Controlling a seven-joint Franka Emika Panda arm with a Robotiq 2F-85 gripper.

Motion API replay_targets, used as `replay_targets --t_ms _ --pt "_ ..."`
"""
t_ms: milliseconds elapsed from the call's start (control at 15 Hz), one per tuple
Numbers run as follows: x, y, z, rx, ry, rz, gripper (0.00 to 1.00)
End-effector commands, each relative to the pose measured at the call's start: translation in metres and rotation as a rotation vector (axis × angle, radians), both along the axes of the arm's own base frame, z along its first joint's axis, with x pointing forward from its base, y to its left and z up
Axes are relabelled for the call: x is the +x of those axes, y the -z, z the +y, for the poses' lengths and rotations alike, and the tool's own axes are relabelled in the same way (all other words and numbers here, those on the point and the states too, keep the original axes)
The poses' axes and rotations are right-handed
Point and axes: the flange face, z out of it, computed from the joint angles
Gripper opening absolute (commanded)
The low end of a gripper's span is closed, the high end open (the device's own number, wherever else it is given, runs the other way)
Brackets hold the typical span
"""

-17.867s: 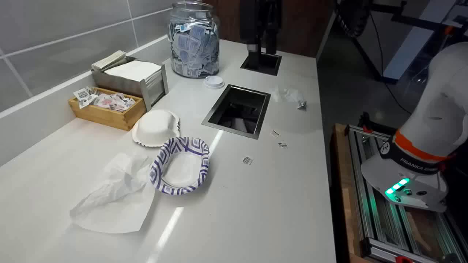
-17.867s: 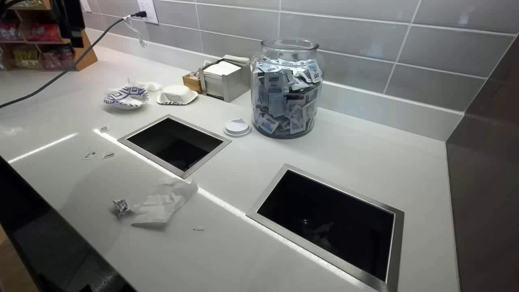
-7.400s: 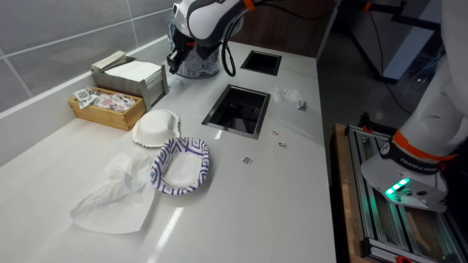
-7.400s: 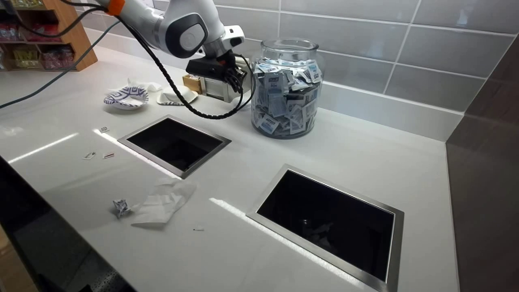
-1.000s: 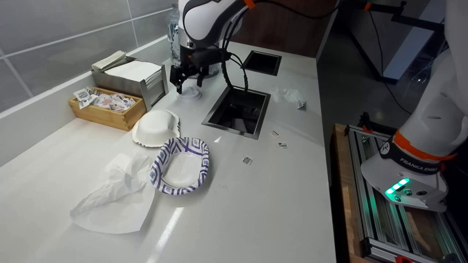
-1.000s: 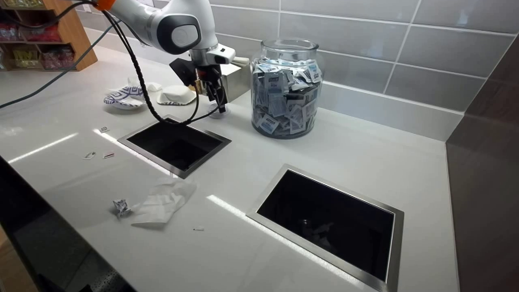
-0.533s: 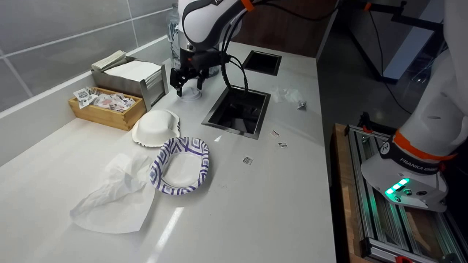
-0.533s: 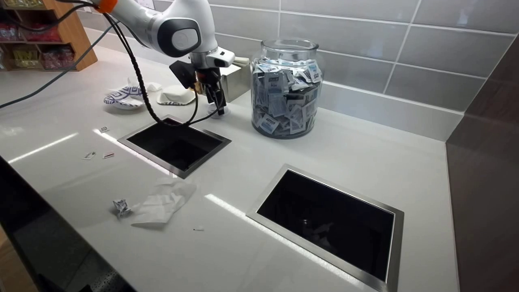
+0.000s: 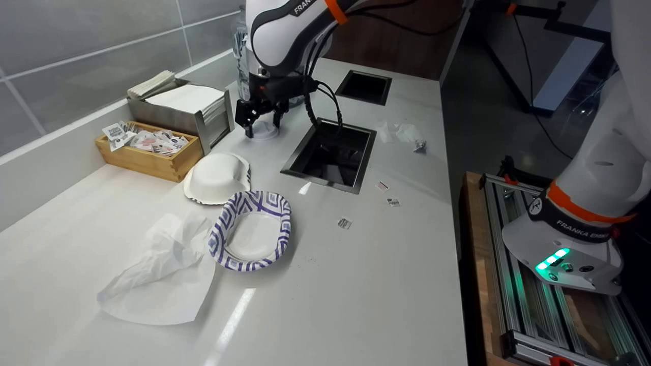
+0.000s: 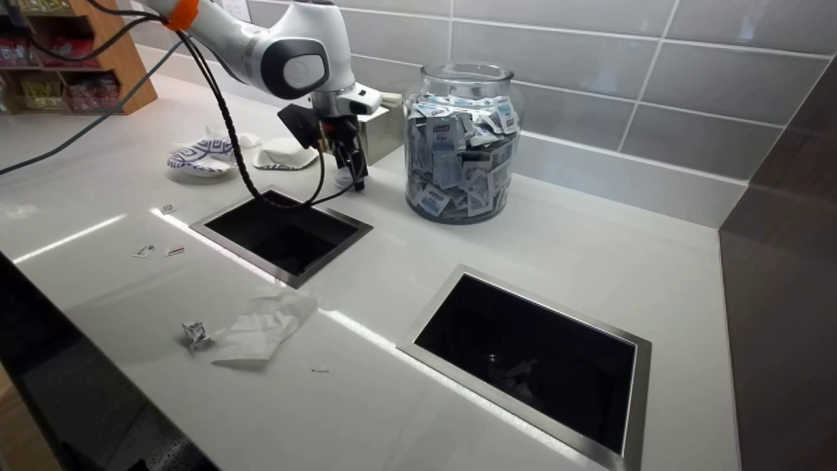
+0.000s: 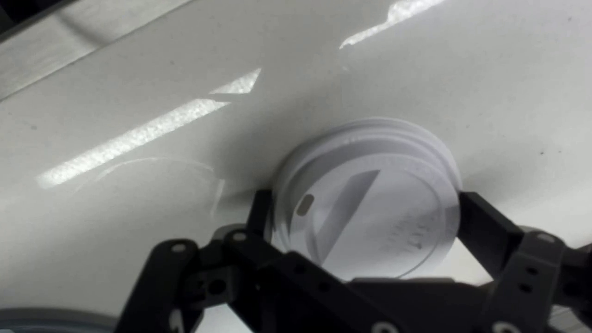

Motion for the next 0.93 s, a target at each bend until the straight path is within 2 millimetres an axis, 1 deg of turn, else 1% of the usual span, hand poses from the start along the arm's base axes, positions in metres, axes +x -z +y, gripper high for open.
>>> replay_targets --t_ms 0,67,133,200,267,333,533,667,733,867 --pt "0.0071 0.0088 -0.0013 -0.003 -0.018 0.03 0.74" --pt "0.0083 0.0078 -0.0009 -0.004 -0.02 0.03 0.68" --pt "0.0091 0.007 -0.0006 -0.006 -0.02 0.03 0.6" --pt "0.0098 0.006 -0.0002 -0.006 -0.021 0.031 0.55" --pt "0.0102 0.0051 -0.0005 -0.008 -0.021 0.035 0.53" --pt "0.0108 0.004 -0.0009 -0.01 -0.02 0.036 0.5" --pt "0.0123 0.0037 -0.0016 -0.013 -0.02 0.037 0.21" --pt "0.0138 0.0016 -0.0012 -0.015 -0.02 0.032 0.06" --pt "0.0143 0.001 -0.0013 -0.017 -0.02 0.03 0.01" --pt "0.0149 0.0008 -0.0011 -0.019 -0.018 0.027 0.0"
